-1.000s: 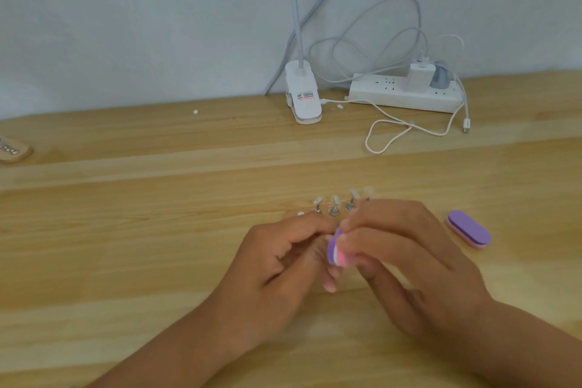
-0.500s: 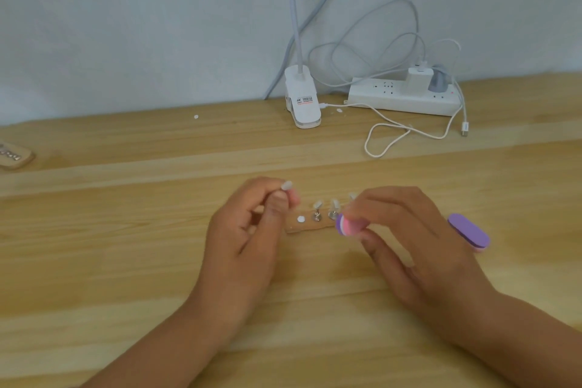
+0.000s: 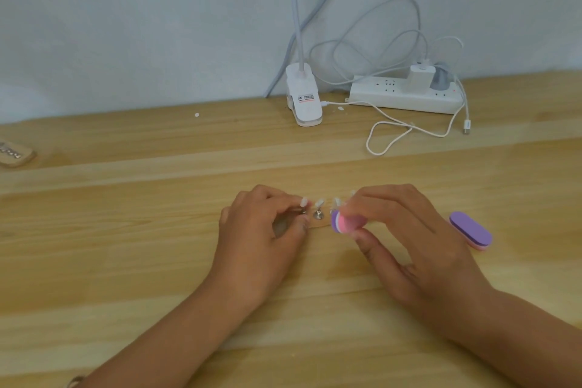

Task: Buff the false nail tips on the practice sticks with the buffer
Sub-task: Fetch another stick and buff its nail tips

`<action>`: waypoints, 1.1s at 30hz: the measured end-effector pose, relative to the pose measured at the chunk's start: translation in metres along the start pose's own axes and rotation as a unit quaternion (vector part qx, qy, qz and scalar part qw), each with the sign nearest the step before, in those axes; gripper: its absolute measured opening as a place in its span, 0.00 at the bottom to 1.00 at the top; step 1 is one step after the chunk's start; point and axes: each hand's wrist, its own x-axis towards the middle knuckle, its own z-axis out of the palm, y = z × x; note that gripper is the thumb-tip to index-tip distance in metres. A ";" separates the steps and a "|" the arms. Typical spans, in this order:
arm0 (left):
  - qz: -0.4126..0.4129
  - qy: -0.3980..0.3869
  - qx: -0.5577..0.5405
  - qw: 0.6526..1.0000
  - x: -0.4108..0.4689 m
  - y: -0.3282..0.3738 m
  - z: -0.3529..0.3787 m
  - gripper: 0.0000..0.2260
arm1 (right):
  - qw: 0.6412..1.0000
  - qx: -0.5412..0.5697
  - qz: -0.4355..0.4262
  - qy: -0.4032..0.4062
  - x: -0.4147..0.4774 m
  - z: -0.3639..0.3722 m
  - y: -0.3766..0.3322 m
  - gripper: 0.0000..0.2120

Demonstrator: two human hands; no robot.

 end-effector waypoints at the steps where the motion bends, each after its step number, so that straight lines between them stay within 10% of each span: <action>1: -0.004 0.008 -0.009 1.000 0.000 0.001 -0.001 0.10 | 1.000 0.001 0.002 0.000 0.000 0.000 0.000 0.09; 33: 0.035 -0.007 -0.051 0.998 0.015 0.006 0.001 0.08 | 0.996 -0.047 0.081 -0.007 0.004 0.002 0.003 0.10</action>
